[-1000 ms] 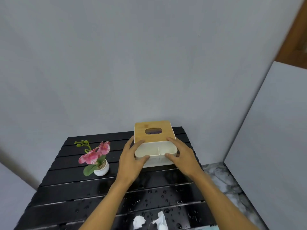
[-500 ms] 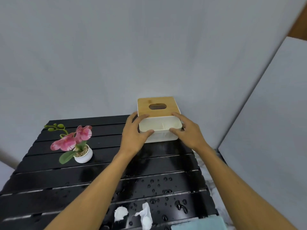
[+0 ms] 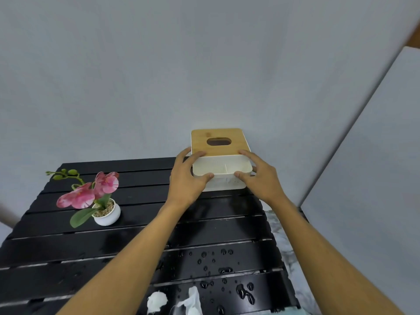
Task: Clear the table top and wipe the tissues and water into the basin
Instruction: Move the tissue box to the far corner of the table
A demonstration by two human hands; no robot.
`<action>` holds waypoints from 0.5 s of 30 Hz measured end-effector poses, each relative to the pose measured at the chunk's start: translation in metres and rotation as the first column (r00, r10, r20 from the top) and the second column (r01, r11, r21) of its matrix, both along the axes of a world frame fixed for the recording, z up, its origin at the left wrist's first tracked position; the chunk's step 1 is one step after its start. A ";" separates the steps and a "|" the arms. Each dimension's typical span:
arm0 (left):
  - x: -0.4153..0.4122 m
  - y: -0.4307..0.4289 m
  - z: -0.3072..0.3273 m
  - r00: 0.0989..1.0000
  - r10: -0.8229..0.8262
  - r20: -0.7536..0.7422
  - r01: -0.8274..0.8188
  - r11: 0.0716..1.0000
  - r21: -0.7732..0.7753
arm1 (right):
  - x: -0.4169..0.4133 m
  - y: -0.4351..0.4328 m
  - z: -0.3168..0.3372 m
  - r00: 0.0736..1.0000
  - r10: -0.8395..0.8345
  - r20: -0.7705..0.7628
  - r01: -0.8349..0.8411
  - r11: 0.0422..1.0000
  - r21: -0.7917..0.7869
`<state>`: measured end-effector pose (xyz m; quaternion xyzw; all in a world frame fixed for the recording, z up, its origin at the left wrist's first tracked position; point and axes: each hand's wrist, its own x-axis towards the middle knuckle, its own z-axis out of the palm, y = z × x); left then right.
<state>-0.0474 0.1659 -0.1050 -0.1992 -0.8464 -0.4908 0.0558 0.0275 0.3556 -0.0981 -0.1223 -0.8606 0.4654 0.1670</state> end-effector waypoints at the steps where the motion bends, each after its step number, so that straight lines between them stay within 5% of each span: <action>1: 0.000 0.001 0.001 1.000 0.003 0.008 -0.003 1.000 0.001 | 0.000 -0.002 0.000 1.000 -0.016 -0.003 0.016 1.000 -0.001; 15: 0.049 -0.069 0.006 0.981 -0.069 0.184 0.087 0.992 -0.093 | 0.038 -0.050 0.017 0.977 -0.210 -0.035 0.211 0.978 0.008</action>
